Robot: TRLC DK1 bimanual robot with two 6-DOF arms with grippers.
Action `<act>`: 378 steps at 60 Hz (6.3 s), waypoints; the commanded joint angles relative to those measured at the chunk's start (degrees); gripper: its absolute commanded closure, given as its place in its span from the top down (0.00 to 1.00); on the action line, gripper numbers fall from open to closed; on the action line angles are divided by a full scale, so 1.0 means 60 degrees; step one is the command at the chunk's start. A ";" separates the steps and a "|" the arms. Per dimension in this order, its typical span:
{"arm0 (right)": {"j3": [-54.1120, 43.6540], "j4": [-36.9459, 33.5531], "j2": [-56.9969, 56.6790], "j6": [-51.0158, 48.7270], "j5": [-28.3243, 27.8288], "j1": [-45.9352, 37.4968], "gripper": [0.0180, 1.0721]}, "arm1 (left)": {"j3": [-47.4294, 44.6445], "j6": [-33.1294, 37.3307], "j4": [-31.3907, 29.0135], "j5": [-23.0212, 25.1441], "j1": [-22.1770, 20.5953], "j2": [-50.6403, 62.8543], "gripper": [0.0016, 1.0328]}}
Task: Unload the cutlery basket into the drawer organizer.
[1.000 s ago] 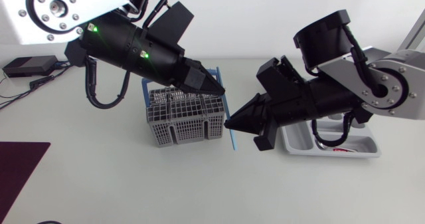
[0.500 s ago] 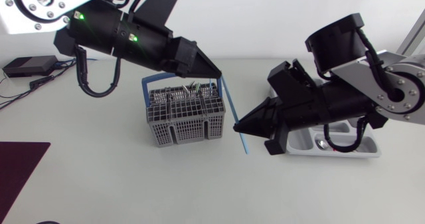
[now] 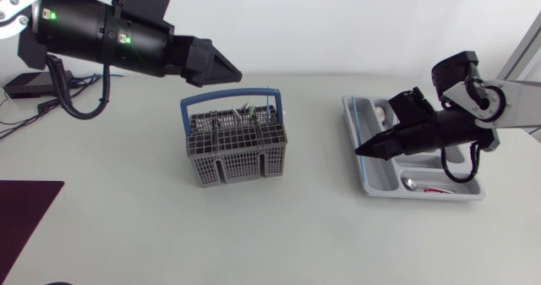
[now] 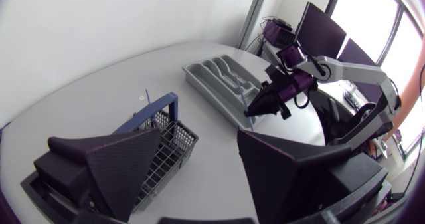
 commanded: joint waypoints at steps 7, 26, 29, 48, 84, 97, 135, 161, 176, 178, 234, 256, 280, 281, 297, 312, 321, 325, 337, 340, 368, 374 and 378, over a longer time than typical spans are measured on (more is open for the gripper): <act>0.1027 0.0579 0.1443 0.1120 0.1130 -0.0345 0.06 | -0.0927 0.0650 0.0060 -0.0407 0.0047 -0.0557 0.94; 0.2316 0.0696 0.3362 0.1955 0.2580 -0.0711 0.07 | -0.2172 0.1427 0.0060 -0.0935 0.0062 -0.1377 0.94; 0.2448 0.0696 0.3582 0.2043 0.2668 -0.0755 0.07 | -0.2319 0.1514 0.0075 -0.0993 0.0062 -0.1479 0.94; 0.2873 0.0843 0.4475 0.2204 0.3093 -0.0873 0.40 | -0.2992 0.1778 0.0119 -0.1433 -0.0026 -0.1933 0.94; 0.1994 0.1707 0.2088 0.2116 0.2126 0.0900 0.80 | -0.4955 0.2056 0.1437 -0.2868 0.0047 -0.2212 0.93; 0.3181 0.1707 0.2527 0.2599 0.1306 0.1779 0.80 | -0.5483 0.2305 0.1935 -0.3015 0.0150 -0.1362 0.93; 0.6916 0.0857 0.5325 0.3903 0.0632 0.2716 0.38 | -0.5981 0.2613 0.2990 -0.3059 0.0882 0.0191 0.69; 0.7487 -0.0417 0.5999 0.3551 -0.1287 0.2892 0.08 | -0.5585 0.2481 0.3663 -0.3191 0.0985 0.1113 0.22; 0.5524 -0.0578 0.4490 0.3185 -0.1668 0.3229 0.08 | -0.4794 0.2657 0.3912 -0.3176 0.1790 0.1685 0.22; 0.5217 -0.0578 0.4197 0.3127 -0.1668 0.3332 0.08 | -0.4750 0.2686 0.3912 -0.3176 0.1893 0.1699 0.22; 0.6521 0.0257 0.6350 0.3947 -0.1155 0.3053 0.08 | -0.4179 0.2760 0.4118 -0.3030 0.2977 0.2271 0.22; 0.3166 0.0608 0.4124 0.3756 -0.1287 0.3537 0.08 | -0.2626 0.2511 0.4411 -0.2590 0.2596 0.3765 0.22; 0.1306 0.0506 0.2337 0.3478 -0.1272 0.3668 0.08 | -0.1030 0.2305 0.4293 -0.2561 0.1702 0.5391 0.21; 0.1276 0.0506 0.2322 0.3463 -0.1272 0.3654 0.08 | -0.1000 0.2291 0.4279 -0.2561 0.1673 0.5391 0.21; 0.1027 0.0506 0.2044 0.3405 -0.1258 0.3449 0.08 | 0.0787 0.2042 0.3590 -0.2605 0.1072 0.6182 0.21; 0.0559 0.0667 0.1502 0.3112 -0.1082 0.2687 0.08 | -0.0180 0.2159 0.3078 -0.2473 0.1966 0.4453 0.21; 0.0603 0.0623 0.1472 0.2951 -0.1126 0.2394 0.08 | -0.2465 0.2760 0.3048 -0.2356 0.2391 0.2271 0.21; 0.0441 0.0608 0.1384 0.2936 -0.1155 0.2409 0.08 | -0.3285 0.2891 0.3004 -0.2356 0.2435 0.1699 0.21; 0.0119 0.0564 0.1370 0.2658 -0.1155 0.2716 0.08 | -0.4150 0.3053 0.3063 -0.2268 0.2186 0.1904 0.21; 0.0075 0.0550 0.1370 0.2643 -0.1155 0.2790 0.08 | -0.4106 0.2979 0.3195 -0.2268 0.2039 0.2139 0.21; 0.0456 0.0491 0.1487 0.2746 -0.1199 0.4225 0.08 | -0.0707 0.1910 0.3810 -0.2165 0.1116 0.4893 0.21; 0.0778 0.0550 0.1868 0.2804 -0.1170 0.4489 0.08 | -0.0033 0.1851 0.3781 -0.2165 0.1146 0.5435 0.21; 0.0778 0.0696 0.1838 0.2804 -0.0730 0.4562 0.08 | 0.0186 0.1807 0.3722 -0.2165 0.1219 0.5596 0.21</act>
